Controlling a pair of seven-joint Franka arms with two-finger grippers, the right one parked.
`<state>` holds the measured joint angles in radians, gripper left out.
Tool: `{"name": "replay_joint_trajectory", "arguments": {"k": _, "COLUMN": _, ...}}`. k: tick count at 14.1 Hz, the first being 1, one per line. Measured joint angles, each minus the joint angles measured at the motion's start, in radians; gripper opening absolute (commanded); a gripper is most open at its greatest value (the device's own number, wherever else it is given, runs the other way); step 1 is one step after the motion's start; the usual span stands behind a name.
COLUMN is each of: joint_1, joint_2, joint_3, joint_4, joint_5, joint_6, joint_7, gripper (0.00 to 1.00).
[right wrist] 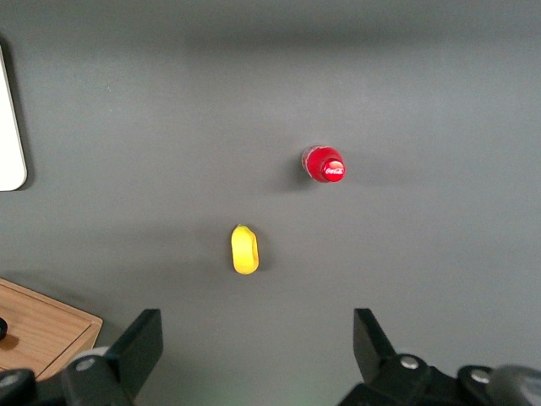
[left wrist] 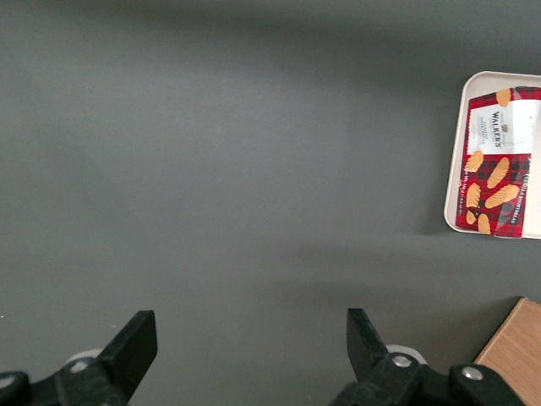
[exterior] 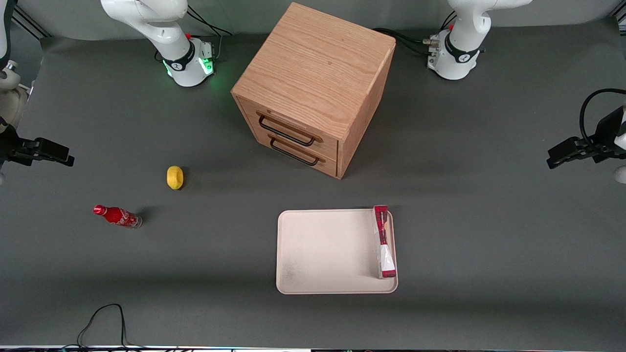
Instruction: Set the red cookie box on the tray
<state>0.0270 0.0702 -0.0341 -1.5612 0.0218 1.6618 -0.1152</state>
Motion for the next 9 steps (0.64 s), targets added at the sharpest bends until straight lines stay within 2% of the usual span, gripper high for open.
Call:
{"name": "replay_joint_trajectory", "arguments": {"k": 3, "joint_1": 0.0, "joint_2": -0.006, "joint_3": -0.033, "joint_4": 0.0, "joint_5": 0.0, "joint_6": -0.012, "joint_7": 0.0, "gripper": 1.0}}
{"name": "replay_joint_trajectory", "arguments": {"k": 9, "joint_1": 0.003, "joint_2": -0.006, "joint_3": -0.036, "joint_4": -0.002, "joint_5": -0.005, "joint_6": -0.02, "joint_7": 0.012, "gripper": 1.0}}
